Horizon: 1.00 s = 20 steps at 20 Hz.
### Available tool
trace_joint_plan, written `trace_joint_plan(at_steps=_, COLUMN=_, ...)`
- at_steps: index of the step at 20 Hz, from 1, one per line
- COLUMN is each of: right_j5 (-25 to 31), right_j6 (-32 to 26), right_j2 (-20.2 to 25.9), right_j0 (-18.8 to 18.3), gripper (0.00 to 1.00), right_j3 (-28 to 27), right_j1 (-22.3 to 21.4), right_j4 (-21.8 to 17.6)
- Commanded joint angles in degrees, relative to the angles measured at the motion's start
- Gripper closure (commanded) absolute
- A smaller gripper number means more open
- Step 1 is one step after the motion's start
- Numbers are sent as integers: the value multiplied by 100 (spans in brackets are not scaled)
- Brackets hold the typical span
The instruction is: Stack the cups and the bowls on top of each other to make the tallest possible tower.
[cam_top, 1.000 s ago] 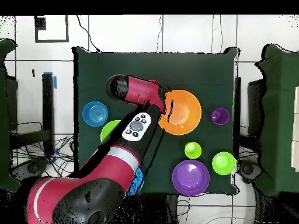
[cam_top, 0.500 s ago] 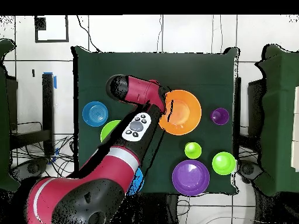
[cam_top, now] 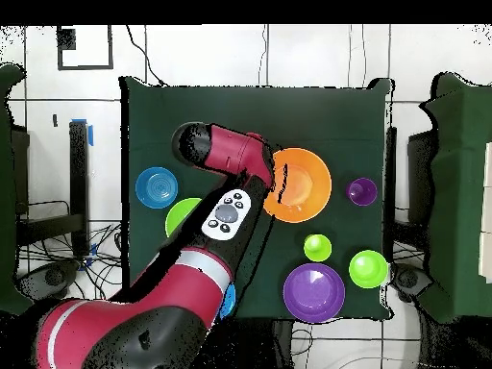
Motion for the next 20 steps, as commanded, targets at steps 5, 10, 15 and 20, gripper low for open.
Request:
trace_joint_plan(at_steps=5, right_j5=120, right_j6=53, right_j2=933, right_j0=-119, gripper=0, right_j3=569, right_j1=-442, right_j4=-377)
trace_joint_plan(at_steps=10, right_j5=175, right_j6=29, right_j2=912, right_j0=-114, gripper=0, right_j3=678, right_j1=-578, right_j4=-439)
trace_joint_plan(at_steps=15, right_j5=134, right_j6=-10, right_j2=914, right_j0=-124, gripper=0, right_j3=777, right_j1=-670, right_j4=-489)
trace_joint_plan(at_steps=20, right_j5=147, right_j6=-114, right_j2=952, right_j0=-147, gripper=0, right_j3=1019, right_j1=-820, right_j4=-550)
